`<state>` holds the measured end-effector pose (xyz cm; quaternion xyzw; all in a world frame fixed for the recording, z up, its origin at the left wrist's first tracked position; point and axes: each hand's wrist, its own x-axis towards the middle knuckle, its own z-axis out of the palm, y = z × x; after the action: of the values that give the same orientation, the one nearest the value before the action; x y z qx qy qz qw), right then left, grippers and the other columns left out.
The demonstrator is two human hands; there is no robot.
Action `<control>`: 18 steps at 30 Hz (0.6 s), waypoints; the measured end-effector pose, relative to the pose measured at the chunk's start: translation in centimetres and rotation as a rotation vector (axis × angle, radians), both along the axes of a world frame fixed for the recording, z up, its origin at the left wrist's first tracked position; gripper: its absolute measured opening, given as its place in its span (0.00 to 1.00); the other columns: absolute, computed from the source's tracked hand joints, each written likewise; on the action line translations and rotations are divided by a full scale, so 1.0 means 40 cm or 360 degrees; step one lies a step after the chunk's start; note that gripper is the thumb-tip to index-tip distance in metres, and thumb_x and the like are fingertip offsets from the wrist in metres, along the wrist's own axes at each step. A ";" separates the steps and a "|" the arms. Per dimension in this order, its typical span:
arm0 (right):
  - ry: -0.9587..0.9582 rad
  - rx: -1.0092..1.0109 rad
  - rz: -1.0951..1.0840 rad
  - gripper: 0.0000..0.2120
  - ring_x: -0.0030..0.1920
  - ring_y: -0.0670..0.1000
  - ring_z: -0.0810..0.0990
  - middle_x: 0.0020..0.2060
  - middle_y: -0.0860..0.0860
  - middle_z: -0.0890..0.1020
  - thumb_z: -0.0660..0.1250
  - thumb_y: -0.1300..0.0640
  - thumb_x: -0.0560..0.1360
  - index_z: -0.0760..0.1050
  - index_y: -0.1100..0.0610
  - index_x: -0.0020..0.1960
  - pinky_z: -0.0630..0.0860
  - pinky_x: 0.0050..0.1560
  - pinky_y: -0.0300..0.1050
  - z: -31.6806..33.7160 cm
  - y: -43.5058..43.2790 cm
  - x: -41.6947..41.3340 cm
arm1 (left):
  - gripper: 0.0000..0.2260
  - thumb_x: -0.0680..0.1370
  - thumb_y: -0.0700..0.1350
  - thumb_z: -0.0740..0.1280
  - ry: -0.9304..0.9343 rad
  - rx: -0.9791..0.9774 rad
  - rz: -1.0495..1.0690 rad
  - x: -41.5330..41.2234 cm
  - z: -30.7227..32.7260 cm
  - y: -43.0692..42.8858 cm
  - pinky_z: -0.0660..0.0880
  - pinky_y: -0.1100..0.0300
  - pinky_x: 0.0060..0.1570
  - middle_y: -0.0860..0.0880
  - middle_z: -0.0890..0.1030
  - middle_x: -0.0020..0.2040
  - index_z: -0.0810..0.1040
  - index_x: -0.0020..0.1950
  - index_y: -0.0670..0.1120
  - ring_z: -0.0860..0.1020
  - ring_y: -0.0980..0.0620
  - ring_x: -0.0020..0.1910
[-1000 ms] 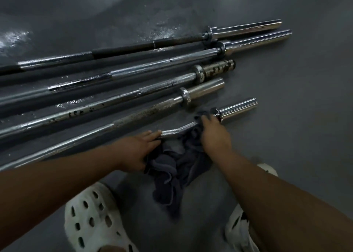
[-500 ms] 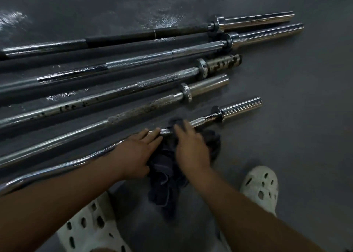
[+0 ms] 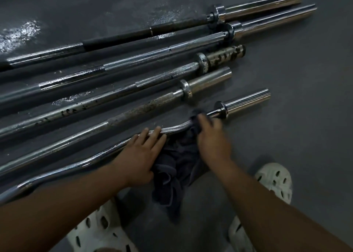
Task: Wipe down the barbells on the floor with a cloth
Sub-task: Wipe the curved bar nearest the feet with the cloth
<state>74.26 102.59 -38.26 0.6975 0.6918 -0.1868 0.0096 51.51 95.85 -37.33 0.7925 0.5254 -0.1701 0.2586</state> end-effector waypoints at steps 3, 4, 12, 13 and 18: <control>-0.0050 -0.0133 -0.0255 0.28 0.53 0.65 0.78 0.65 0.59 0.67 0.61 0.57 0.77 0.61 0.45 0.76 0.75 0.52 0.54 0.022 0.000 -0.035 | 0.49 0.69 0.58 0.67 0.0026 -0.0028 -0.0037 0.008 0.001 -0.001 0.55 0.42 0.75 0.41 0.40 0.81 0.42 0.81 0.47 0.49 0.35 0.79; -0.0020 -0.0186 -0.0037 0.29 0.54 0.64 0.78 0.65 0.59 0.66 0.61 0.57 0.77 0.60 0.45 0.76 0.75 0.51 0.53 0.026 -0.022 -0.067 | 0.50 0.70 0.59 0.67 0.0049 -0.0028 -0.0036 0.013 0.005 -0.001 0.54 0.43 0.75 0.42 0.37 0.80 0.39 0.81 0.47 0.46 0.36 0.79; 0.0012 -0.0135 -0.0342 0.29 0.54 0.68 0.77 0.65 0.63 0.68 0.59 0.60 0.77 0.61 0.46 0.77 0.73 0.56 0.58 0.021 0.014 -0.014 | 0.51 0.70 0.59 0.69 0.0038 -0.0037 -0.0014 0.009 -0.001 0.008 0.57 0.43 0.75 0.44 0.38 0.81 0.39 0.80 0.45 0.47 0.38 0.79; 0.0012 -0.0162 -0.0147 0.30 0.53 0.68 0.78 0.64 0.62 0.68 0.59 0.60 0.77 0.60 0.45 0.77 0.74 0.53 0.57 0.026 -0.014 -0.058 | 0.51 0.70 0.60 0.68 0.0044 -0.0039 -0.0010 0.012 -0.004 0.007 0.56 0.43 0.75 0.44 0.38 0.81 0.38 0.80 0.45 0.47 0.38 0.79; -0.0030 -0.0175 0.0166 0.31 0.53 0.67 0.79 0.64 0.59 0.69 0.59 0.59 0.77 0.58 0.42 0.76 0.75 0.52 0.58 0.006 0.001 0.001 | 0.51 0.70 0.58 0.68 0.0001 -0.0033 -0.0024 0.002 -0.003 0.010 0.56 0.44 0.75 0.45 0.37 0.81 0.37 0.80 0.45 0.47 0.39 0.79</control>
<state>74.28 102.65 -38.00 0.6606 0.7158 -0.2172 0.0644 51.60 96.25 -37.46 0.7937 0.5178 -0.1777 0.2652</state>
